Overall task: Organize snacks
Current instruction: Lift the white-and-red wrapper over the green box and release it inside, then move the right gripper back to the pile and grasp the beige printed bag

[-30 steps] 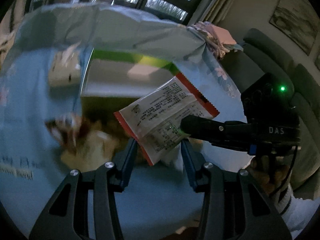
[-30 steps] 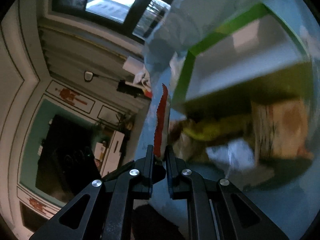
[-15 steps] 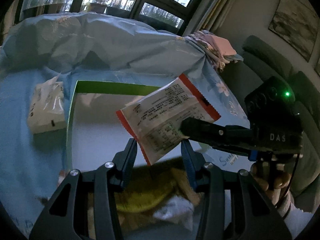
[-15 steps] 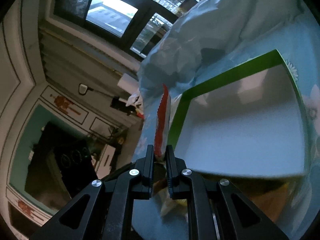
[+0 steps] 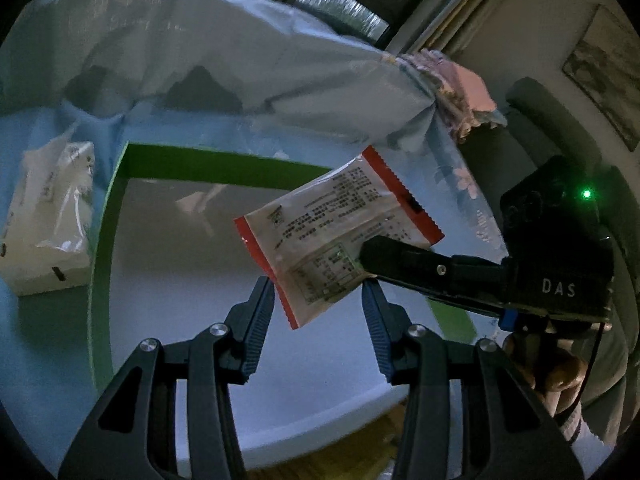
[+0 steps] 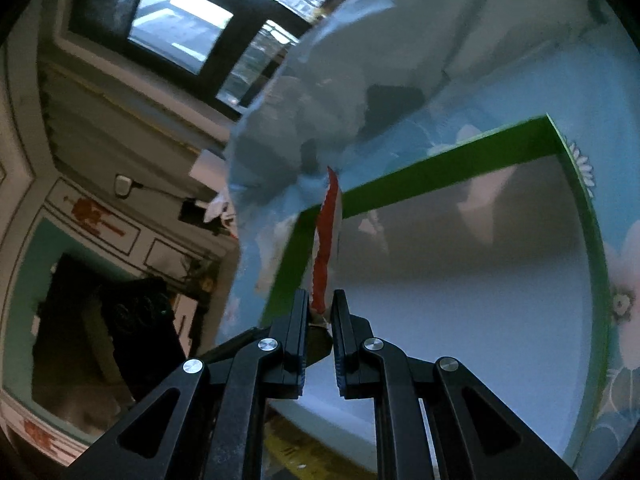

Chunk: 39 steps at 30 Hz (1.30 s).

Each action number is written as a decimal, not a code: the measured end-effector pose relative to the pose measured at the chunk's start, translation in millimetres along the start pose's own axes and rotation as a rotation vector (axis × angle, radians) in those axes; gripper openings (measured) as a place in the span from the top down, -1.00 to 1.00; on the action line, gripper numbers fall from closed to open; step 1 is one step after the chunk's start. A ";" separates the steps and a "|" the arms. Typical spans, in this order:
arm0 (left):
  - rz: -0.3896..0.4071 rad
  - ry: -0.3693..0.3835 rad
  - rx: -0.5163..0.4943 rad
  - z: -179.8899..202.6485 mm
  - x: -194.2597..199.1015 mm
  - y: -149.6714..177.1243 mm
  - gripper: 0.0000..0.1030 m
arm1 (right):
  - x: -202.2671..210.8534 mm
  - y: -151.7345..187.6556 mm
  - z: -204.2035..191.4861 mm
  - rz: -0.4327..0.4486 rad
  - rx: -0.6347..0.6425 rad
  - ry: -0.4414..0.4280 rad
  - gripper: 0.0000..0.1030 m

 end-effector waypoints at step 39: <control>0.179 -0.399 -0.131 42.5 42.4 22.7 -0.95 | 80.0 43.6 -22.3 0.179 0.086 0.333 -0.16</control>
Point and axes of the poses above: each gripper's, at about its wrist camera, not at the fingertips, and x roughly against the way its jaws point, z to its right, y to its underside, the point moved 1 cm from there along -x, roughly the way its jaws point, and after that the axes turned 8 degrees about -z, right-handed, at the moved point
